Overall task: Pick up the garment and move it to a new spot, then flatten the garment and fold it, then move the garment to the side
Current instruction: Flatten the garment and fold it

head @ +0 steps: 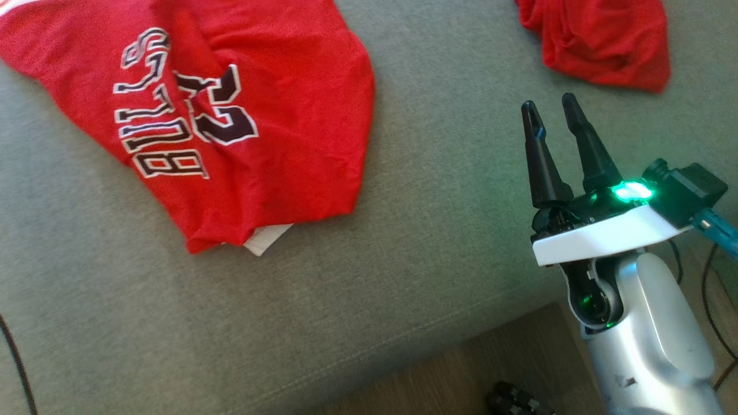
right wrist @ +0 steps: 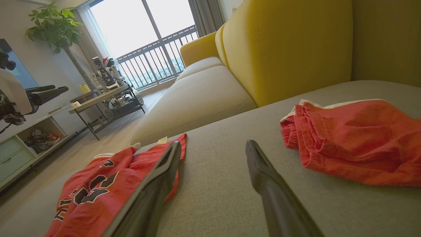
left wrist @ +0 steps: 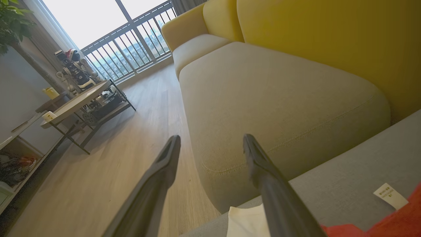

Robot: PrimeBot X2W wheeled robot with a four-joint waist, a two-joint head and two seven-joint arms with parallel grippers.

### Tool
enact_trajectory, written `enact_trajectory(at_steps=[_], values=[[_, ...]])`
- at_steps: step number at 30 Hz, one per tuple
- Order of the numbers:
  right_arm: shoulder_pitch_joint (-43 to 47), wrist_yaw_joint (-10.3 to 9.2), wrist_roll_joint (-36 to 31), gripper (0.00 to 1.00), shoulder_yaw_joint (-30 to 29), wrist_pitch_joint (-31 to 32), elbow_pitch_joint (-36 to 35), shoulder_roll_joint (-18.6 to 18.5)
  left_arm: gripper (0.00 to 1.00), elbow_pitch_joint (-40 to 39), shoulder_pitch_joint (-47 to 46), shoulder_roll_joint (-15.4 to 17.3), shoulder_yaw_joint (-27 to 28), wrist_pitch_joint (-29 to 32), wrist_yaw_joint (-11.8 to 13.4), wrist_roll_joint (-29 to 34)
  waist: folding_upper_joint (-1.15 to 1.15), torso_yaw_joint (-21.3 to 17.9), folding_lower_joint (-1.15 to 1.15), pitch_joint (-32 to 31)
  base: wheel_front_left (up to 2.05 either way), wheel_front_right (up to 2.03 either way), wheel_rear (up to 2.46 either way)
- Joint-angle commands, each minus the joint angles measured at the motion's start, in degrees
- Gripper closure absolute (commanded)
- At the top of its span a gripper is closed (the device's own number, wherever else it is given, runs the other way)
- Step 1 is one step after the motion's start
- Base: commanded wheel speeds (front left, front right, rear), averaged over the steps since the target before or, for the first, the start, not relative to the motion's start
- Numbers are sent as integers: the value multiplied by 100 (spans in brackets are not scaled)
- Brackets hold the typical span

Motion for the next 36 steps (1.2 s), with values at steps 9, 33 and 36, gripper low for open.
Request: enact_trajectory(at_steps=[9,33,36], values=[[46,-2,-352,0,-157,-54,-36,3,0,-349,120,-134,320,-1109,-309,-469,0,649,0,-591,0,0,0],[1304,-2,-846,0,-948,150,268,3,0,-5540,6556,-732,1383,-1221,648,-1443,0,2039,0,-2298,0,0,0],[1366,-2,-791,0,-858,136,301,3,0,-5938,7195,-887,1612,-1221,765,-1391,0,2023,0,-2323,0,0,0]])
